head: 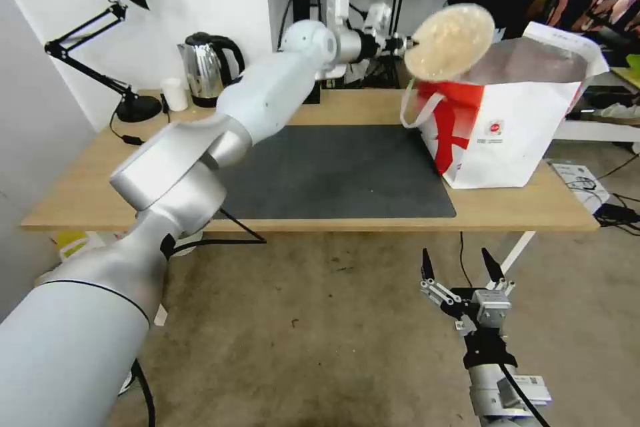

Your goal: Pick up the trash from the table and place it into the takeout bag.

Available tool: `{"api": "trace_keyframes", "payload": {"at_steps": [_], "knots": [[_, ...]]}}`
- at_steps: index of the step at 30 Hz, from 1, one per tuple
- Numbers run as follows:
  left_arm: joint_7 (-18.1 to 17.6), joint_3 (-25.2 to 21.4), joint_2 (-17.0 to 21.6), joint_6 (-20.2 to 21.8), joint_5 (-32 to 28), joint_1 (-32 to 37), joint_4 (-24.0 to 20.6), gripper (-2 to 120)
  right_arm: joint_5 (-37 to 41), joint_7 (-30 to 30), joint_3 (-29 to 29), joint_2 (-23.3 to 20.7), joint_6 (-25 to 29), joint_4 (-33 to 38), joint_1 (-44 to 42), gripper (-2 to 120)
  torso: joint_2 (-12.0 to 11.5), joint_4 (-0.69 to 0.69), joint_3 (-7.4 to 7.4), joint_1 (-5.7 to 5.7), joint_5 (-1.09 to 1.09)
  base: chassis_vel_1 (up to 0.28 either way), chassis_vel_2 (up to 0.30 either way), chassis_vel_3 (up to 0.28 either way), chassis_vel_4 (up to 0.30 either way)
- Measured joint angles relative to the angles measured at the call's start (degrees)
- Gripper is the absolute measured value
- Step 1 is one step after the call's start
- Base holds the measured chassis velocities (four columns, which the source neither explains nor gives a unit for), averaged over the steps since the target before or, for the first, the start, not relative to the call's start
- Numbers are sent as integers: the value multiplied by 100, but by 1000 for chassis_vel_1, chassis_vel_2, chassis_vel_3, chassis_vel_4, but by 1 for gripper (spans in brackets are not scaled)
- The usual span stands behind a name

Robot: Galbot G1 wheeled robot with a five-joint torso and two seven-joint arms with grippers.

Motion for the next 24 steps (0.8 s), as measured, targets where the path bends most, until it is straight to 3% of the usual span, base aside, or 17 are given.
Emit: {"api": "trace_keyframes", "payload": {"at_steps": [1, 7, 16, 24], "knots": [[-186, -3, -1, 179, 3, -19, 0, 0, 0, 0, 0, 0, 0, 0, 0, 100, 0, 0, 0, 0, 0, 0, 0, 0, 0], [-339, -5, -1, 379, 42, -26, -5, 0, 0, 0, 0, 0, 0, 0, 0, 100, 0, 0, 0, 0, 0, 0, 0, 0, 0], [-21, 33, -5, -517, 6, 67, 35, 0, 0, 0, 0, 0, 0, 0, 0, 100, 0, -1, 0, 0, 0, 0, 0, 0, 0], [-24, -23, -5, -650, 5, 94, 65, 0, 0, 0, 0, 0, 0, 0, 0, 100, 1, 0, 0, 0, 0, 0, 0, 0, 0]]}}
